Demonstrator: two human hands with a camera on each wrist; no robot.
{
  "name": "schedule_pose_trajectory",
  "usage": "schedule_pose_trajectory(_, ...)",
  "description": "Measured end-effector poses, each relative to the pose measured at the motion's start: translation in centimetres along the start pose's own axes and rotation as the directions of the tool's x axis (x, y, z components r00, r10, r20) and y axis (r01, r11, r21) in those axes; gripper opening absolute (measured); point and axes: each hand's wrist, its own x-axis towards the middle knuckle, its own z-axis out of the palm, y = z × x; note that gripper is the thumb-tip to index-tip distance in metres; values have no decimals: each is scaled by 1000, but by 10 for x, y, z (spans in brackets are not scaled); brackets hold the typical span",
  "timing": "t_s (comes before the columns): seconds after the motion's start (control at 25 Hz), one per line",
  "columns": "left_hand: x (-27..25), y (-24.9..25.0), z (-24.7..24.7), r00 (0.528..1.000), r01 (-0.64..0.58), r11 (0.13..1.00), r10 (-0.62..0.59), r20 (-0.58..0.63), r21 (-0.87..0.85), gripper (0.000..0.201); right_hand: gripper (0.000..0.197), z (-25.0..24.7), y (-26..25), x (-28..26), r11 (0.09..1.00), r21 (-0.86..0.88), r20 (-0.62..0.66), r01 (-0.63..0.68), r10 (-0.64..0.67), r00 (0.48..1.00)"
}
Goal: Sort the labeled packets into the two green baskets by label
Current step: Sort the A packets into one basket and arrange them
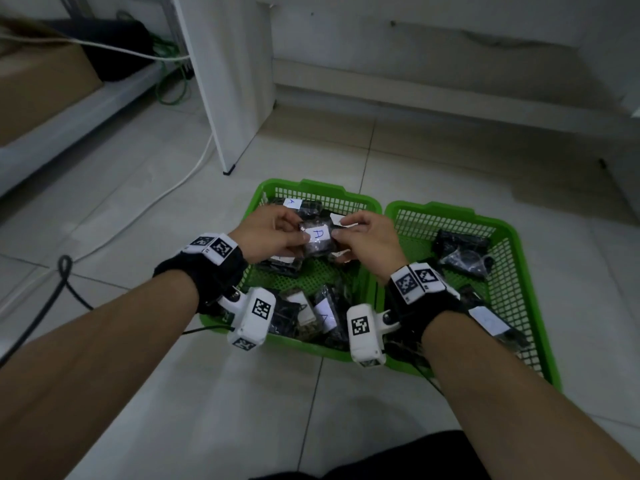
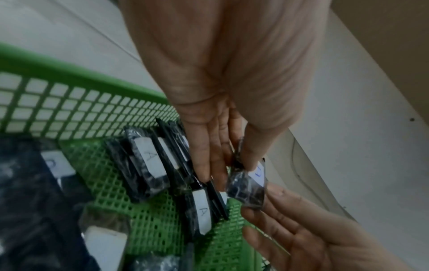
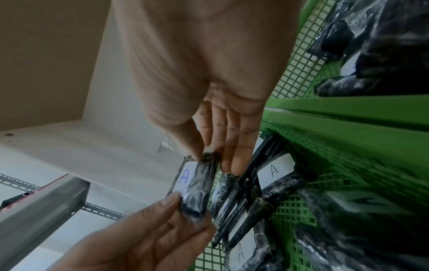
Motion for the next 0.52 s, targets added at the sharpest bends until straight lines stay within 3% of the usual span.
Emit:
schedule_pose_trajectory(0.12,1,5,11,995,98,977,-94,28,-188,26,21,-5,-3,3,991,-87,-47,100,-104,993)
schedule_pose_trajectory(0.2,6,12,14,995,96,948,-79,68,-303,16,33,-11,-10,3,944,-235,22,234,-235,972)
schedule_pose_trajectory(0.32,20,22,15,998,56,927,-40,50,-372,25,40,-20,-25,5,866,-368,69,339,-338,938)
schedule_pose_trajectory(0.4,27,24,16,998,31,971,-16,68,-237,24,30,-24,-31,14,836,-435,22,333,-360,933)
schedule_pose_trajectory(0.48,33,16,16,994,-59,982,41,103,181,12,24,-30,-35,23,834,-483,-49,268,-331,942)
schedule_pose_trajectory(0.52,36,10,16,987,-86,918,26,159,387,11,23,-33,-35,26,835,-503,-64,225,-295,953)
